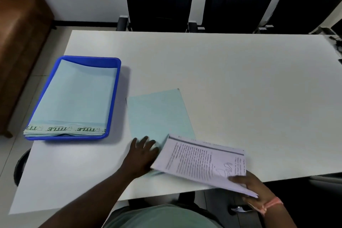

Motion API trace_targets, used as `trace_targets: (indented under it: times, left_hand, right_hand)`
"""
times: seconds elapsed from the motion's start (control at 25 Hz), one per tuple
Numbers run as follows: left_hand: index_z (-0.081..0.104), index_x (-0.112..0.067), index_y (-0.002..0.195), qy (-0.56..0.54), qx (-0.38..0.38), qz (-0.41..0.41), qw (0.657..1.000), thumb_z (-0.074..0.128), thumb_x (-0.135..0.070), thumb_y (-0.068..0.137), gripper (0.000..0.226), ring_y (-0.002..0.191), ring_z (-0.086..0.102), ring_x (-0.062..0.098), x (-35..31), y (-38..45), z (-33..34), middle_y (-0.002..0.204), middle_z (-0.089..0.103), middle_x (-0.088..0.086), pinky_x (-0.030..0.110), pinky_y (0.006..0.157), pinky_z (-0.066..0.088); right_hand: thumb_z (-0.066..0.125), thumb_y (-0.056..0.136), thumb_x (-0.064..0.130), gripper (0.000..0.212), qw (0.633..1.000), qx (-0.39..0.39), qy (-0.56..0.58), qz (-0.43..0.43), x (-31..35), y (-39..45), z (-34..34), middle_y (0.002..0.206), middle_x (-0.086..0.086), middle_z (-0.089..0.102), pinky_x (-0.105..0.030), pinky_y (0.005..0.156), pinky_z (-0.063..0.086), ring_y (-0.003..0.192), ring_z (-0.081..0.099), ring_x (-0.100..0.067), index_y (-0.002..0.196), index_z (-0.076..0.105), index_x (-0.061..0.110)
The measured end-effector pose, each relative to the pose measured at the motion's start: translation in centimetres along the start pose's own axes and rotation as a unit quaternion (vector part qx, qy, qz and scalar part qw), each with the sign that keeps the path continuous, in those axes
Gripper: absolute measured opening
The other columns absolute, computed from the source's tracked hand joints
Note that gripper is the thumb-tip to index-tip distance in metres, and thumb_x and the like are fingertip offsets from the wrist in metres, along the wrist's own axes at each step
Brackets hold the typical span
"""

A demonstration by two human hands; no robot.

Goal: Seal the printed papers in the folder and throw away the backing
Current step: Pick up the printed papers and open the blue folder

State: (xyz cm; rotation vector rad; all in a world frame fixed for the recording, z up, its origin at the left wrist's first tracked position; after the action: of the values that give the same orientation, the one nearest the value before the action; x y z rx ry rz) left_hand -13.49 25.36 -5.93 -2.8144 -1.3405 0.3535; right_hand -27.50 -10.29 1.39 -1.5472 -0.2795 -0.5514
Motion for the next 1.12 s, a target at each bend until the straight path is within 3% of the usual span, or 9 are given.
trace_targets:
  times: [0.12, 0.2, 0.28, 0.44, 0.56, 0.76, 0.84, 1.0, 1.12]
  left_hand:
    - [0.062, -0.021, 0.114, 0.024, -0.012, 0.006, 1.0, 0.059, -0.042, 0.087, 0.034, 0.123, 0.054, 0.042, -0.1, 0.2, 0.3, 0.129, 0.063, 0.012, 0.058, 0.092, 0.04]
    - [0.064, -0.023, 0.12, 0.027, 0.006, 0.004, 1.0, 0.06, -0.055, 0.086, 0.047, 0.122, 0.054, 0.043, 0.1, 0.2, 0.9, 0.129, 0.062, 0.013, 0.06, 0.092, 0.039]
    - [0.062, -0.027, 0.127, 0.032, 0.025, 0.002, 0.999, 0.06, -0.065, 0.082, 0.059, 0.119, 0.054, 0.044, -0.1, 0.3, 1.2, 0.129, 0.061, 0.014, 0.06, 0.09, 0.038]
    - [0.062, -0.024, 0.12, 0.062, 0.017, 0.005, 0.998, 0.057, -0.054, 0.088, 0.044, 0.103, 0.058, 0.044, -1.0, 1.1, 0.2, 0.121, 0.063, 0.013, 0.053, 0.079, 0.041]
    - [0.058, -0.019, 0.112, 0.085, 0.008, 0.041, 0.996, 0.057, -0.036, 0.087, 0.03, 0.089, 0.057, 0.039, -1.7, 1.1, 0.1, 0.117, 0.063, 0.01, 0.045, 0.068, 0.041]
    - [0.059, -0.017, 0.091, 0.043, -0.002, 0.074, 0.996, 0.064, -0.018, 0.073, 0.018, 0.058, 0.055, 0.031, -0.9, 2.3, -1.3, 0.093, 0.065, 0.007, 0.029, 0.041, 0.041]
    - [0.061, -0.02, 0.092, 0.022, 0.004, 0.074, 0.997, 0.056, -0.023, 0.079, 0.014, 0.05, 0.057, 0.027, -0.1, 3.0, -2.1, 0.101, 0.066, 0.005, 0.027, 0.04, 0.038]
    - [0.054, -0.021, 0.102, -0.014, 0.013, 0.069, 0.997, 0.041, -0.025, 0.084, 0.023, 0.049, 0.058, 0.03, 0.6, 3.2, -2.4, 0.112, 0.064, 0.007, 0.03, 0.041, 0.046]
    - [0.055, -0.021, 0.108, -0.017, 0.039, 0.078, 0.996, 0.033, -0.03, 0.085, 0.032, 0.059, 0.062, 0.032, 0.2, 3.0, -2.3, 0.118, 0.062, 0.008, 0.033, 0.046, 0.046]
  right_hand:
    - [0.079, 0.072, 0.0, 0.049, 0.999, 0.002, -0.043, 0.012, -2.6, -2.6, -0.8, 0.085, -0.009, 0.081, -0.04, 0.073, 0.056, 0.083, 0.075, -0.028, 0.118, 0.06, -0.002]
    - [0.089, 0.049, 0.002, 0.079, 1.0, 0.01, -0.003, 0.024, -4.7, -4.0, -1.7, 0.105, -0.021, 0.077, -0.048, 0.09, 0.051, 0.1, 0.071, -0.041, 0.122, 0.059, -0.006]
    - [0.087, 0.042, 0.005, 0.09, 0.998, -0.012, 0.058, 0.01, -5.6, -4.6, -2.1, 0.118, -0.026, 0.071, -0.056, 0.103, 0.042, 0.113, 0.064, -0.046, 0.127, 0.057, -0.004]
    - [0.075, 0.056, -0.011, 0.075, 0.99, -0.046, 0.129, -0.019, -6.0, -5.4, -1.3, 0.124, -0.033, 0.063, -0.044, 0.072, 0.058, 0.102, 0.063, -0.047, 0.128, 0.054, -0.005]
    - [0.083, 0.054, 0.0, 0.082, 0.989, -0.041, 0.142, -0.026, -5.8, -5.4, 0.8, 0.124, -0.035, 0.063, -0.063, 0.088, 0.048, 0.108, 0.057, -0.058, 0.13, 0.053, -0.004]
    - [0.071, 0.068, -0.01, 0.054, 0.988, -0.018, 0.131, -0.083, -6.1, -5.5, 4.5, 0.114, -0.024, 0.072, -0.043, 0.069, 0.058, 0.088, 0.074, -0.036, 0.12, 0.061, 0.002]
    - [0.065, 0.075, -0.015, 0.048, 0.988, -0.007, 0.127, -0.087, -6.5, -5.6, 5.3, 0.114, -0.024, 0.073, -0.042, 0.072, 0.059, 0.093, 0.074, -0.035, 0.12, 0.059, 0.001]
    - [0.069, 0.062, -0.011, 0.058, 0.99, -0.007, 0.126, -0.066, -7.2, -5.3, 5.4, 0.11, -0.023, 0.075, -0.04, 0.073, 0.054, 0.093, 0.074, -0.035, 0.119, 0.059, -0.003]
    - [0.058, 0.081, -0.016, 0.041, 0.982, -0.058, 0.158, -0.082, -7.2, -4.1, 5.7, 0.108, -0.026, 0.072, -0.045, 0.081, 0.055, 0.095, 0.069, -0.04, 0.121, 0.059, -0.006]
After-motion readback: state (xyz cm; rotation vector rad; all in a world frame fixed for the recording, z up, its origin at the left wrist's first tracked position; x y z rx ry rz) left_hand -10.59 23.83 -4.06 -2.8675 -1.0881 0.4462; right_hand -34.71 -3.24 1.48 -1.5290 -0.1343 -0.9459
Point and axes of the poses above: each hand's wrist, its own y-axis towards the middle knuckle, its own z-axis out of the palm, x = y × z, the point moved 5 cm from there along y, towards the middle knuckle
